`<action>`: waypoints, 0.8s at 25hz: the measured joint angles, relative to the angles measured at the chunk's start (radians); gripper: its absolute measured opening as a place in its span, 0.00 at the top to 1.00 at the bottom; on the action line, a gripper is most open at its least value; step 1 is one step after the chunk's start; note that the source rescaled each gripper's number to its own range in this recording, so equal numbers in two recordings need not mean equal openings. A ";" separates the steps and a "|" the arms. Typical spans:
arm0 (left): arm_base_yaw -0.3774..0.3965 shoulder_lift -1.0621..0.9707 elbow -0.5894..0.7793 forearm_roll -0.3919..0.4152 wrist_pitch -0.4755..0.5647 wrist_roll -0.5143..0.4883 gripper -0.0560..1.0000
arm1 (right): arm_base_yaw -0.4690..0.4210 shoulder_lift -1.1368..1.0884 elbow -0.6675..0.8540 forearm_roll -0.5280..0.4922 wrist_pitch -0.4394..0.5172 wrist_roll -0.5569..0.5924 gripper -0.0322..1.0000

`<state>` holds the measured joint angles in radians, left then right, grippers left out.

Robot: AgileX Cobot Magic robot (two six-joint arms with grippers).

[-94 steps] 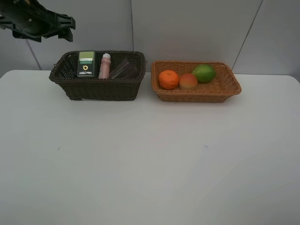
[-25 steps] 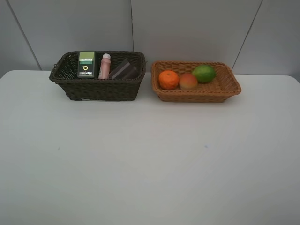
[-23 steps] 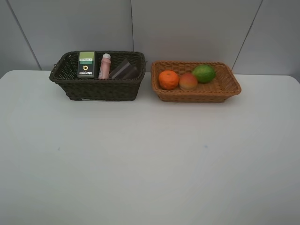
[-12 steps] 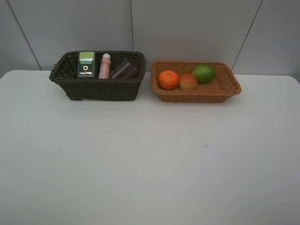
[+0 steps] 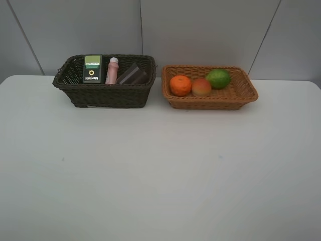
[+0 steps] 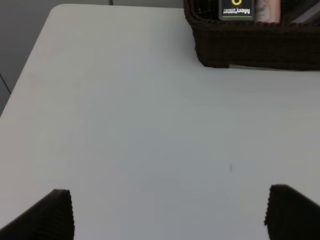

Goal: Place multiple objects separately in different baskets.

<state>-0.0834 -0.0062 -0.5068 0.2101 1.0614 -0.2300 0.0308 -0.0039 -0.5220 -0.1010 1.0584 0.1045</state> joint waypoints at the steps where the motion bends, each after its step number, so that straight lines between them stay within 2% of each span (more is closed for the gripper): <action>1: 0.015 0.000 0.000 -0.006 0.001 0.000 0.01 | 0.000 0.000 0.000 0.000 0.000 0.000 0.13; 6: 0.078 0.000 0.000 -0.025 0.001 0.000 0.01 | 0.000 0.000 0.000 0.000 0.000 0.000 0.13; 20: 0.080 0.000 0.000 -0.028 0.001 0.000 0.01 | 0.000 0.000 0.000 0.000 0.000 0.000 0.13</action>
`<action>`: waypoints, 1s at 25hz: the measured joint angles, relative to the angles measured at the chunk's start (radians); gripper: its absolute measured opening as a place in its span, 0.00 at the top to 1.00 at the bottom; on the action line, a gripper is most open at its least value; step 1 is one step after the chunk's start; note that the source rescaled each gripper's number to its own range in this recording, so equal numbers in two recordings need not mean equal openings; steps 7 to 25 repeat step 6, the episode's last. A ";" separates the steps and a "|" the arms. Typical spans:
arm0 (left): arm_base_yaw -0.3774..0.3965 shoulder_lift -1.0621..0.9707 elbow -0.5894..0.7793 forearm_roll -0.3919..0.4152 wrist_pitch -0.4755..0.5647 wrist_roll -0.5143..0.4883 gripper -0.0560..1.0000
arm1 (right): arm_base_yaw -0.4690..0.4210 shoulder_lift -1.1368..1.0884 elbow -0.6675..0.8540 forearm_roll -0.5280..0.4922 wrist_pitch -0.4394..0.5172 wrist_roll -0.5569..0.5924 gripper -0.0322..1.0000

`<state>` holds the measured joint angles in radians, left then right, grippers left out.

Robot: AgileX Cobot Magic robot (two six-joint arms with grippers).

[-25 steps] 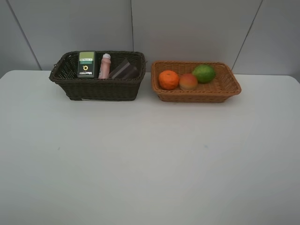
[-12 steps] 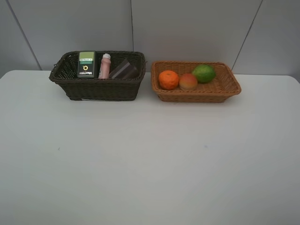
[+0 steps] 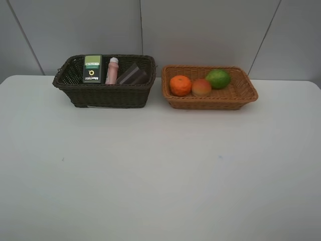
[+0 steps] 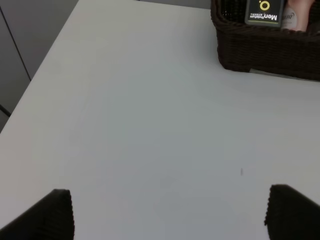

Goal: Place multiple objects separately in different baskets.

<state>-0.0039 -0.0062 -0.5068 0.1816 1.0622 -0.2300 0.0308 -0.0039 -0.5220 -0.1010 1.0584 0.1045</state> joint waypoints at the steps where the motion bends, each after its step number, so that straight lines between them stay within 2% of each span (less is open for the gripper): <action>1: 0.000 0.000 0.000 0.000 0.000 0.000 0.01 | 0.000 0.000 0.000 0.000 0.000 0.000 0.13; 25: 0.000 0.000 0.000 -0.001 0.000 0.000 0.01 | 0.000 0.000 0.000 0.000 0.000 0.000 0.13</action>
